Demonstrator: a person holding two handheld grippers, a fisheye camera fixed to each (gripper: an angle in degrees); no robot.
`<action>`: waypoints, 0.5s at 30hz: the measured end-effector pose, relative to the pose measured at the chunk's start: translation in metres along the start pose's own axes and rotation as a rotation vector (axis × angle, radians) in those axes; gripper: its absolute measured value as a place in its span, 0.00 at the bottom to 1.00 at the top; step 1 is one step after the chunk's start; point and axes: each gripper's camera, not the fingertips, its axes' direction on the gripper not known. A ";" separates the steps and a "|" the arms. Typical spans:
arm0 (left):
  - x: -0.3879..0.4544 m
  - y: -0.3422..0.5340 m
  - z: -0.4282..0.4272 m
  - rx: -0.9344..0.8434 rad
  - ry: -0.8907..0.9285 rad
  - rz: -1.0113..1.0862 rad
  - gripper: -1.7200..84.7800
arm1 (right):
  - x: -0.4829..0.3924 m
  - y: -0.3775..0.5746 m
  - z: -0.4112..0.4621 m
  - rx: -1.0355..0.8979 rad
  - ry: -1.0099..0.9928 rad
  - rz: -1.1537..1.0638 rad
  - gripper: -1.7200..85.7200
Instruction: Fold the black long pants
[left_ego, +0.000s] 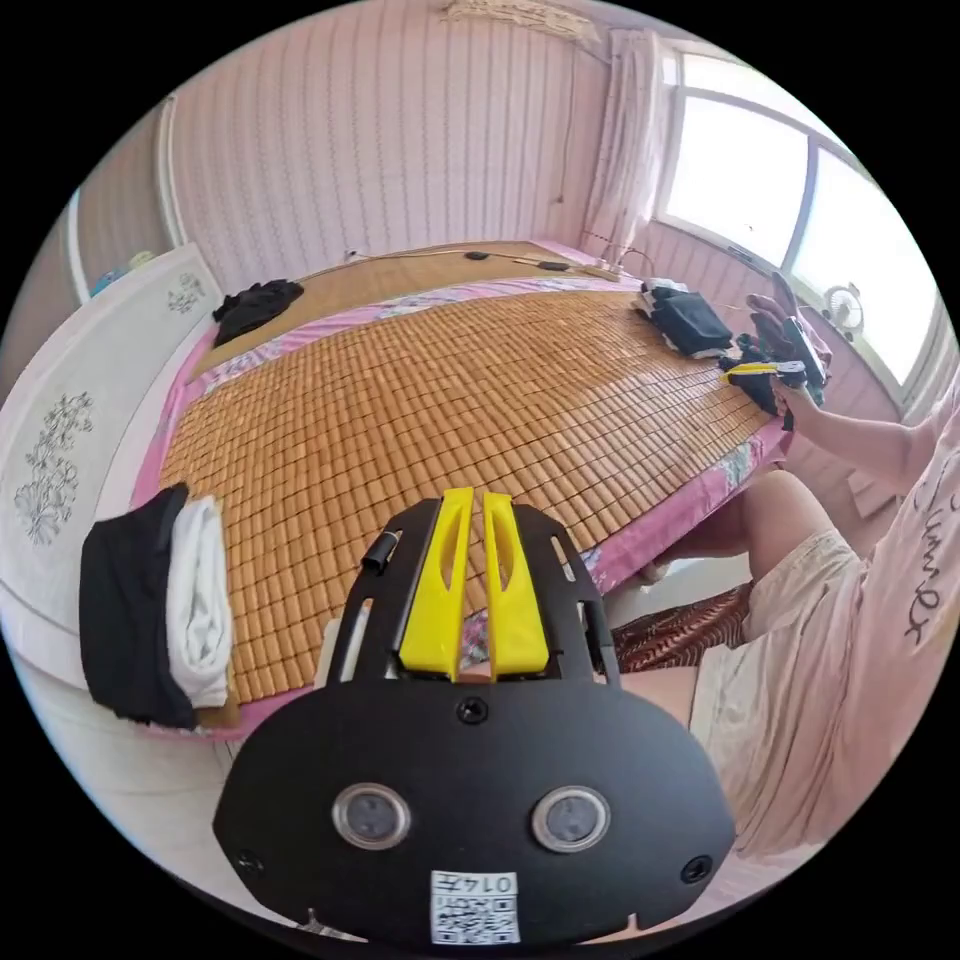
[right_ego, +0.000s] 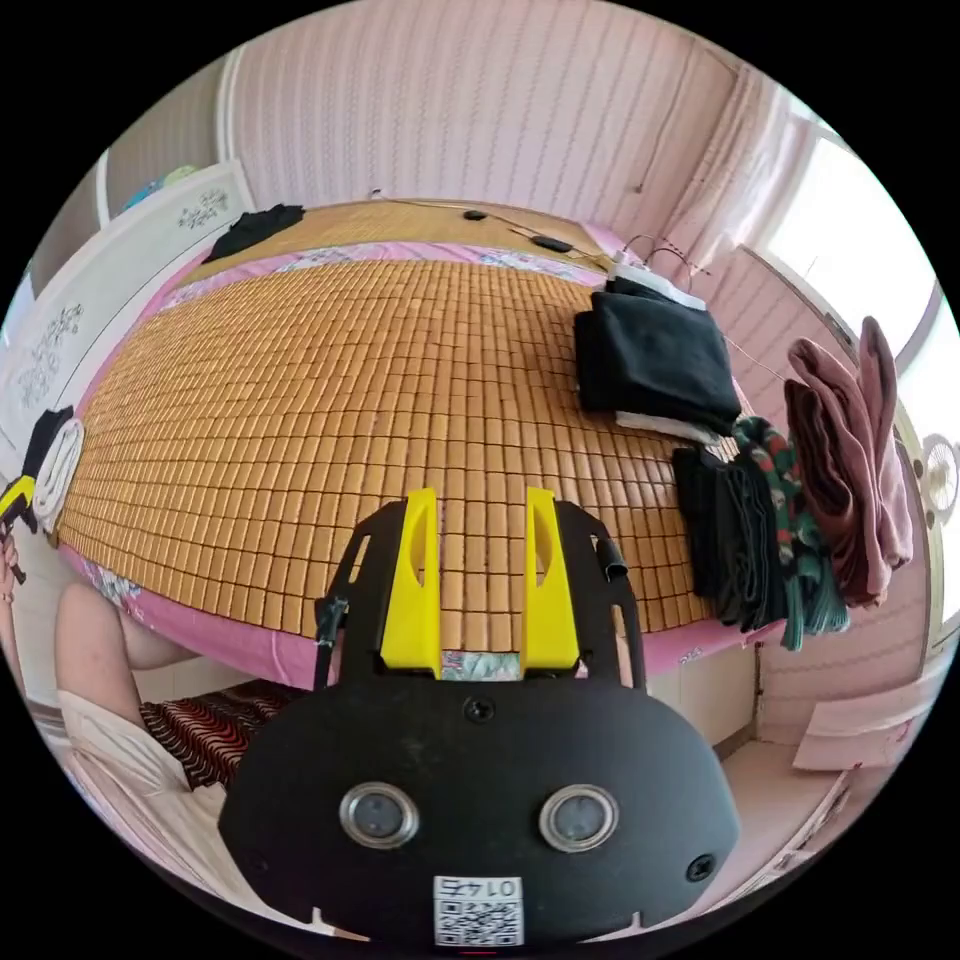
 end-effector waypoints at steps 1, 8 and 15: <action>0.008 -0.016 0.009 0.016 0.044 0.023 0.04 | 0.013 0.002 -0.001 0.001 -0.009 0.024 0.16; 0.129 -0.196 0.139 0.040 0.425 0.287 0.10 | 0.098 -0.010 0.018 0.052 0.016 0.072 0.17; 0.235 -0.331 0.286 -0.072 0.479 0.327 0.12 | 0.118 -0.070 0.058 0.015 0.099 -0.055 0.17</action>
